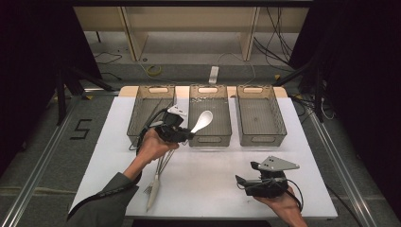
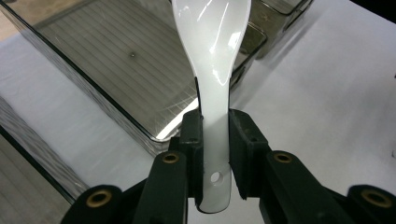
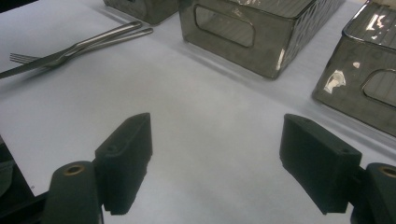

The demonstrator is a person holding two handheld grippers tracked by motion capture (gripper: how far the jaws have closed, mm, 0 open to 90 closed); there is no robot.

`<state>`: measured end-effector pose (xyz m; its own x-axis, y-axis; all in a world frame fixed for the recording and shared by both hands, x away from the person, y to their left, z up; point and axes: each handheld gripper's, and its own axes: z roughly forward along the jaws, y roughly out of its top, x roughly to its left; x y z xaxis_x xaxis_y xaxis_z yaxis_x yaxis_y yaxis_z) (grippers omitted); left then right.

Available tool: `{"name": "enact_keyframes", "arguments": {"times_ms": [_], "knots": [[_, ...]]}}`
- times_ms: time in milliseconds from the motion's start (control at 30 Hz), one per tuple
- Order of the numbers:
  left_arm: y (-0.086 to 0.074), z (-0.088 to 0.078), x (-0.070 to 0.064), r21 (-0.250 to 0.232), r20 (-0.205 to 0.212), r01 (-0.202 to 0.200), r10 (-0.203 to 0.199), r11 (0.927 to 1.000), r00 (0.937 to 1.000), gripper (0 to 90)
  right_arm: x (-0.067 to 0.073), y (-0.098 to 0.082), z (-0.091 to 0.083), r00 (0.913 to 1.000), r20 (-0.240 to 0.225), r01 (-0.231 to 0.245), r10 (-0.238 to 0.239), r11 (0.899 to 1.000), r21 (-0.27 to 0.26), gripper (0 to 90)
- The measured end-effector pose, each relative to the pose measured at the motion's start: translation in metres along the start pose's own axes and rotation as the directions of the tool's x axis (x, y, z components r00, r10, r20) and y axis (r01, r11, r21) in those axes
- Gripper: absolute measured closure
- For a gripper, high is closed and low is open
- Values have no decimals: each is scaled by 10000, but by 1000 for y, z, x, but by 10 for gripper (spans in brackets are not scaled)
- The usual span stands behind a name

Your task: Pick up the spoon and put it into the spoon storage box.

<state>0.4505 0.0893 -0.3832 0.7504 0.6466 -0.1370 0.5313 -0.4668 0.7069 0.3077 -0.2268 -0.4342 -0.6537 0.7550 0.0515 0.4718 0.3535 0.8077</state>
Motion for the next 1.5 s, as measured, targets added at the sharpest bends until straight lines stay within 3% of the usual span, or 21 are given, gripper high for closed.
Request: {"name": "enact_keyframes", "arguments": {"times_ms": [133, 333, 400, 633, 733, 1500], "knots": [[3, 2, 6, -40, -188, 131, -132, 9999, 9997, 757, 0, 0, 0, 10000, -12, 11, -11, 10000, -19, 263], [7, 1, 15, -233, 145, 555, -551, 9982, 9984, 757, 0, 0, 0, 10000, -10, 10, -10, 10000, -15, 263], [10, 1, 16, -222, -39, 525, -526, 9984, 9986, 758, 0, 0, 0, 10000, -5, -9, 9, 10000, 6, 263], [20, 7, 15, -181, -74, 467, -469, 9987, 9989, 757, 0, 0, 0, 10000, -9, 20, -20, 10000, -3, 263], [22, 12, 20, -291, 79, 781, -779, 9965, 9969, 757, 0, 0, -1, 10000, -8, 25, -25, 10000, -11, 263], [34, 33, 32, -205, -273, 1249, -1254, 9920, 9917, 757, 0, 0, 0, 10000, -35, 45, -45, 10000, -2, 263]]}}
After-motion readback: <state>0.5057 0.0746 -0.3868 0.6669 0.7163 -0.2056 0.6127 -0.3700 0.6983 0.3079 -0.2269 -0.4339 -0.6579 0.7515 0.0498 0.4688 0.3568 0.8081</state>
